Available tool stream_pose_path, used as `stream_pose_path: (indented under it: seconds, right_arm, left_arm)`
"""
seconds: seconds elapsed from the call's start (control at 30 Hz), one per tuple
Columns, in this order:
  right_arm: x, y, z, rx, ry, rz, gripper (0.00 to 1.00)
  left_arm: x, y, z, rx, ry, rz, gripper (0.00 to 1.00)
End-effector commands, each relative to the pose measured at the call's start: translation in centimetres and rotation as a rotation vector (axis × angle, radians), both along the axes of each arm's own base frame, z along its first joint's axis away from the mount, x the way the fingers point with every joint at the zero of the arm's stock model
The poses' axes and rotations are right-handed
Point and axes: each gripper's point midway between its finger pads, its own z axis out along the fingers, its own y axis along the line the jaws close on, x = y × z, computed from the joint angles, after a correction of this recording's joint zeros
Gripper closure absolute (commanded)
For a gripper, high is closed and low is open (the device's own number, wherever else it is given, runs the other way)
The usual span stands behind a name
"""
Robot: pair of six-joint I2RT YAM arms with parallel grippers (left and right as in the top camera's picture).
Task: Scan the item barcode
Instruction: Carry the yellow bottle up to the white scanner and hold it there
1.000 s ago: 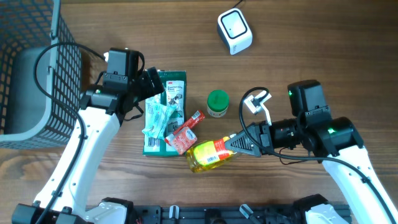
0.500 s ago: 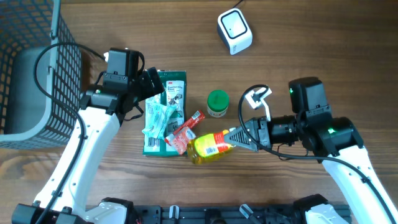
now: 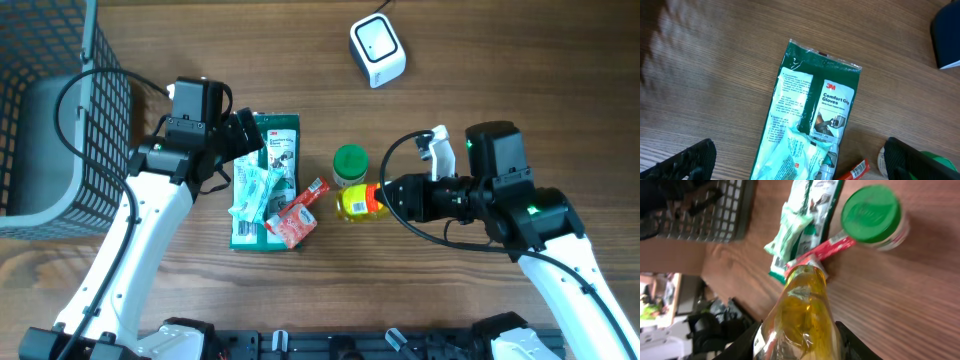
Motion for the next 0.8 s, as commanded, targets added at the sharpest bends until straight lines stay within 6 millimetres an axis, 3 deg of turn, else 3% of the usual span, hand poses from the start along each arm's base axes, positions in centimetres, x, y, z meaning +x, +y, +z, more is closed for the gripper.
stream_pose_path:
  seconds: [0.0, 0.23, 0.33, 0.5, 0.67, 0.7, 0.77]
  right_arm:
    - [1.4, -0.5, 1.7, -0.009, -0.028, -0.071, 0.96]
    - [5.3, -1.2, 10.6, -0.097, -0.118, -0.133, 0.96]
    - [7.8, -2.0, 12.3, -0.200, -0.132, -0.148, 0.96]
    - [10.3, -3.3, 9.3, -0.363, -0.147, -0.128, 0.96]
    - [14.3, -5.8, 4.8, -0.578, -0.137, -0.177, 0.96]
    - [15.8, -7.0, 3.4, -0.666, -0.137, -0.213, 0.96]
    - [16.9, -7.7, 2.5, -0.722, -0.146, -0.241, 0.96]
  left_arm:
    - [0.1, 0.3, 0.1, 0.012, -0.006, 0.003, 0.00]
    - [0.1, 0.3, 0.1, 0.012, -0.006, 0.004, 0.00]
    - [0.1, 0.3, 0.1, 0.012, -0.006, 0.003, 0.00]
    - [0.1, 0.3, 0.1, 0.011, -0.006, 0.003, 0.00]
    - [0.1, 0.3, 0.1, 0.012, -0.006, 0.003, 0.00]
    - [0.1, 0.3, 0.1, 0.012, -0.006, 0.003, 0.00]
    - [0.1, 0.3, 0.1, 0.012, -0.006, 0.003, 0.00]
